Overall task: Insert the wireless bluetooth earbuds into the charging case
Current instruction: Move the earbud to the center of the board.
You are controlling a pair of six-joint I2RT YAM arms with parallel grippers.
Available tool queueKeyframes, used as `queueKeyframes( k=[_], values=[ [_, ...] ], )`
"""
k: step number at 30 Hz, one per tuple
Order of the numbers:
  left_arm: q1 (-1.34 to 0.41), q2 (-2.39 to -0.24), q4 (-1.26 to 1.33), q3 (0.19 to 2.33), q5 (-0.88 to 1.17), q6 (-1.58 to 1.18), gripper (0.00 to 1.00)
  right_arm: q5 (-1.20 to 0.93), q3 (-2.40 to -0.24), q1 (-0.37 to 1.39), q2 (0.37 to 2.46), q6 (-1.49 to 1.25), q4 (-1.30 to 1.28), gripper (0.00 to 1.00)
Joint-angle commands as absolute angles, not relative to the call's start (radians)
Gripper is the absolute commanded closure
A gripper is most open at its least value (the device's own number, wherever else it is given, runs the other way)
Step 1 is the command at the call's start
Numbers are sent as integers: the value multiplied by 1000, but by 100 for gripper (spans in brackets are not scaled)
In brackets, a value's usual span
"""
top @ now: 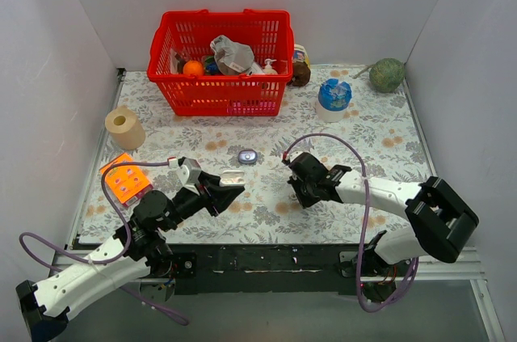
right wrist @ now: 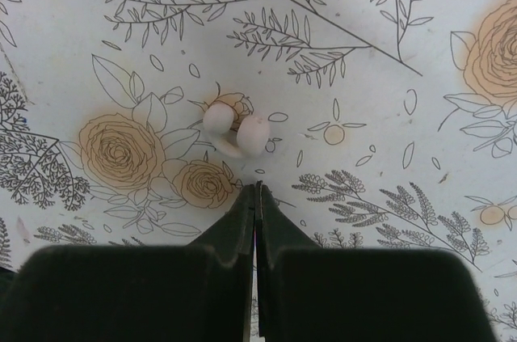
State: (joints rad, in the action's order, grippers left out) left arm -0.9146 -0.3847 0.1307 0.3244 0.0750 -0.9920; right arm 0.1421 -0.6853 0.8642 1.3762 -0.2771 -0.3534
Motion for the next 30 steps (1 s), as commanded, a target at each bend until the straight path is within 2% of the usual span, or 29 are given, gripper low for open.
queueKeyframes(
  k=[1, 19, 26, 27, 28, 30],
  values=[
    [-916, -371, 121, 342, 71, -988, 100, 109, -736, 867, 1417, -279, -308, 99],
    [-916, -382, 109, 345, 67, -982, 100, 17, -845, 871, 1522, -245, -244, 99],
    [-917, -400, 115, 348, 74, -988, 100, 25, -865, 877, 1450, -227, -255, 99],
    [-916, -402, 118, 348, 75, -986, 100, 25, -865, 877, 1433, -219, -265, 98],
    [-916, -403, 120, 347, 75, -988, 100, 34, -865, 877, 1416, -215, -271, 93],
    [-916, -403, 127, 344, 74, -988, 100, 44, -867, 879, 1375, -187, -273, 75]
  ],
)
